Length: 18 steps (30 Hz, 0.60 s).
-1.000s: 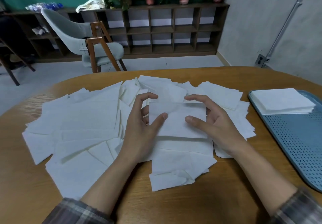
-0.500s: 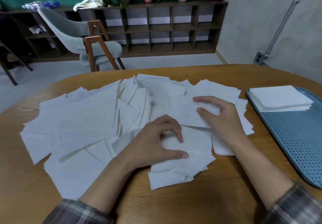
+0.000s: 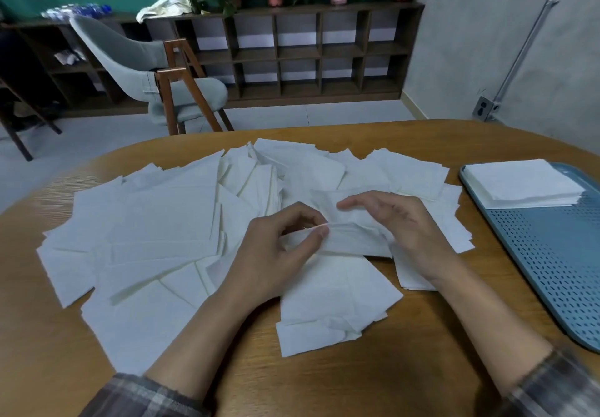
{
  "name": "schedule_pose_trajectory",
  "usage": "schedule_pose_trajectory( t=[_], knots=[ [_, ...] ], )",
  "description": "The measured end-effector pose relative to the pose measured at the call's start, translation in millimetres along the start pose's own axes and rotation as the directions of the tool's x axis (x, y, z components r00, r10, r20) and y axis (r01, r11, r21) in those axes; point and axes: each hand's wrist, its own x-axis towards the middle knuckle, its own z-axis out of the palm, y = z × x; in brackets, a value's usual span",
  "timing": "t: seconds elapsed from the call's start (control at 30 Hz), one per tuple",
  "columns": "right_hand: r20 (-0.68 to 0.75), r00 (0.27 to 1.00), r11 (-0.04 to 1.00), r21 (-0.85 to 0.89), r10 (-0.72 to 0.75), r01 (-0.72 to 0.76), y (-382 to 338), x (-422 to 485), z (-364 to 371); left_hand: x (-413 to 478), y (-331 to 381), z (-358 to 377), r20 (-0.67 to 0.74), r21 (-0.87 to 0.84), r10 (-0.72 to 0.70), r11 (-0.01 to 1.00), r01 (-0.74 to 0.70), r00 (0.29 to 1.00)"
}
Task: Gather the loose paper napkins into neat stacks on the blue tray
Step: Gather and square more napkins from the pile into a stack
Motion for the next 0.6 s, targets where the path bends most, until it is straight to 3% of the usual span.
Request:
schedule_pose_trajectory(
  t=[0.1, 0.2, 0.33, 0.5, 0.6],
  knots=[
    [0.047, 0.999, 0.998, 0.054, 0.013, -0.015, -6.1, -3.4, 5.0, 0.9, 0.9, -1.8, -0.086, -0.070, -0.046, 0.997, 0.040, 0.995],
    [-0.007, 1.000, 1.000, 0.027, 0.011, -0.011, -7.6, -4.6, 10.7, 1.1, 1.5, -1.7, -0.101, -0.112, -0.066, 0.992, 0.055, 0.993],
    [-0.053, 0.998, 0.997, 0.067, 0.042, -0.038, -6.2, -3.7, 10.4, 3.3, 3.4, -2.0, -0.174, 0.008, 0.035, 0.999, -0.034, 0.984],
    [-0.050, 0.998, 0.989, 0.141, 0.048, -0.041, -9.0, -4.0, 7.3, 2.4, 8.3, -11.3, -0.050, -0.096, -0.067, 0.993, 0.062, 0.997],
    [-0.062, 0.997, 0.990, 0.137, 0.054, -0.045, -9.7, -3.7, 7.8, 2.4, 10.5, -11.8, -0.066, -0.150, -0.109, 0.984, 0.098, 0.992]
  ],
)
